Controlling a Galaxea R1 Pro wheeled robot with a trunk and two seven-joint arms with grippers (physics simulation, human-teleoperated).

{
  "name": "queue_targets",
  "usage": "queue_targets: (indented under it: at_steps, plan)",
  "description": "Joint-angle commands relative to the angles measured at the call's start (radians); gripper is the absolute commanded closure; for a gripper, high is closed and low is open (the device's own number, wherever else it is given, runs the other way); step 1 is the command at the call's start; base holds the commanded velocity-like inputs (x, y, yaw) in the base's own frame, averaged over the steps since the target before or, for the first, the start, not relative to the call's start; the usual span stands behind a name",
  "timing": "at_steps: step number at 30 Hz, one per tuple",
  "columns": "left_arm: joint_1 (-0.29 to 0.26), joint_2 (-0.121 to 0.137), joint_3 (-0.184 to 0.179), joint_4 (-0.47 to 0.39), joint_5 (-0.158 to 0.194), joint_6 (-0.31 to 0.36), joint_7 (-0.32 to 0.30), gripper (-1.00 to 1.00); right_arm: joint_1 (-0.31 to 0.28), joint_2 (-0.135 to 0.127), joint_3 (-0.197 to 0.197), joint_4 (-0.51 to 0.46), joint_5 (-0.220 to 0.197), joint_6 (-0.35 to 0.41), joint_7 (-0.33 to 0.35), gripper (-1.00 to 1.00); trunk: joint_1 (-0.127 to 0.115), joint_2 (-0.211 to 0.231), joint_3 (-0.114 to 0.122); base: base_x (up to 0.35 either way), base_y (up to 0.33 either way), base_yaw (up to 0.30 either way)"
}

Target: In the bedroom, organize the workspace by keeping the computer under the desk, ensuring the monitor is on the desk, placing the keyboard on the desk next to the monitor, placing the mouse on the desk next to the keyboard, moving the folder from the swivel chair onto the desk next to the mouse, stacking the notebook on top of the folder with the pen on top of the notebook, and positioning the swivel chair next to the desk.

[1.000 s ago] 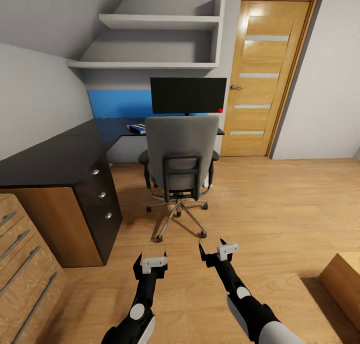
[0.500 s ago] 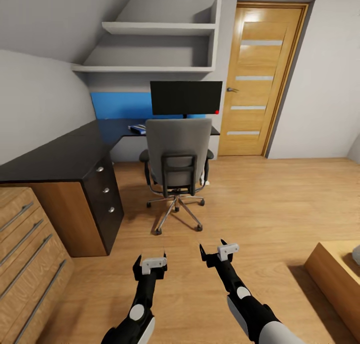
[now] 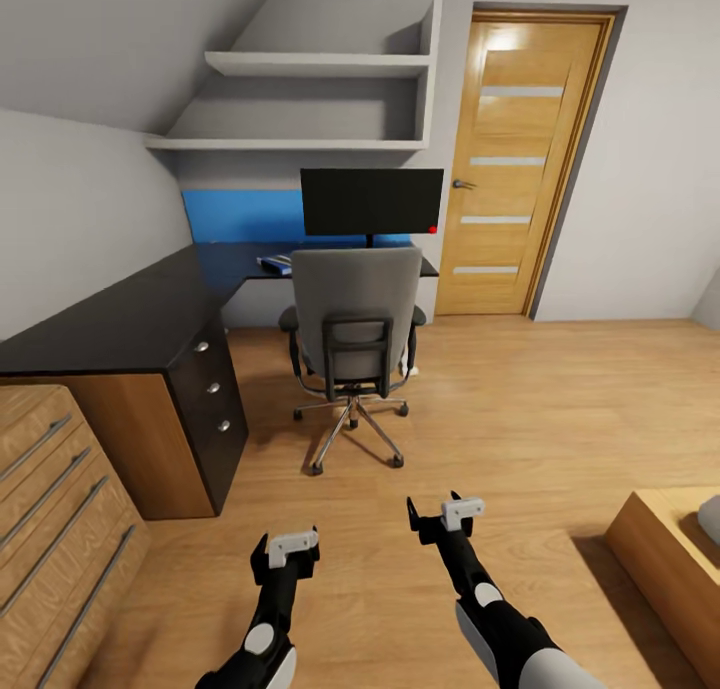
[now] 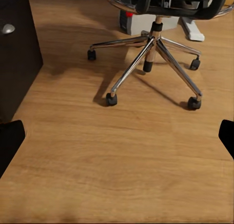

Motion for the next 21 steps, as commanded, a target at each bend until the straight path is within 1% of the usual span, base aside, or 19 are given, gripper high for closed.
queue_targets:
  at_steps: [1,3,4,7,11,12,15,21]
  plan:
    - [-0.001,0.002,-0.008,0.010,0.013,-0.004,0.007,-1.00,-0.001,0.000,0.002,0.005,-0.004,-0.003,-0.010,-1.00,-0.004,0.007,0.002,-0.002,-0.001,0.000]
    - [-0.001,0.002,-0.007,0.031,0.018,-0.004,0.007,-1.00,-0.001,-0.001,-0.001,0.020,-0.014,-0.003,-0.031,-1.00,-0.012,0.021,0.009,-0.001,0.000,0.000]
    - [-0.001,0.003,-0.007,0.051,0.023,-0.004,0.007,-1.00,-0.001,-0.001,-0.003,0.047,-0.030,-0.003,-0.058,-1.00,-0.016,0.028,0.012,0.000,0.000,0.000]
    - [-0.001,0.004,-0.006,0.084,0.028,-0.004,0.007,-1.00,-0.001,0.000,-0.004,0.099,-0.062,-0.003,-0.095,-1.00,-0.027,0.049,0.021,0.000,0.000,0.000]
    - [-0.001,0.012,-0.002,0.139,0.036,-0.004,0.008,-1.00,-0.001,-0.002,-0.005,0.162,-0.103,-0.005,-0.120,-1.00,-0.042,0.077,0.034,0.000,0.000,0.000]
    - [-0.001,0.018,0.004,0.165,0.043,-0.003,0.008,-1.00,0.000,-0.003,-0.005,0.190,-0.118,-0.006,-0.127,-1.00,-0.046,0.084,0.037,0.000,0.000,0.000]
    - [-0.001,0.026,0.020,0.202,0.060,-0.004,0.008,-1.00,0.000,-0.006,-0.004,0.240,-0.131,-0.009,-0.132,-1.00,-0.058,0.105,0.046,0.000,0.000,0.000]
    - [-0.001,0.037,0.045,0.290,0.098,-0.007,0.008,-1.00,0.002,-0.008,-0.003,0.347,-0.143,-0.014,-0.135,-1.00,-0.081,0.147,0.065,0.000,0.000,0.000]
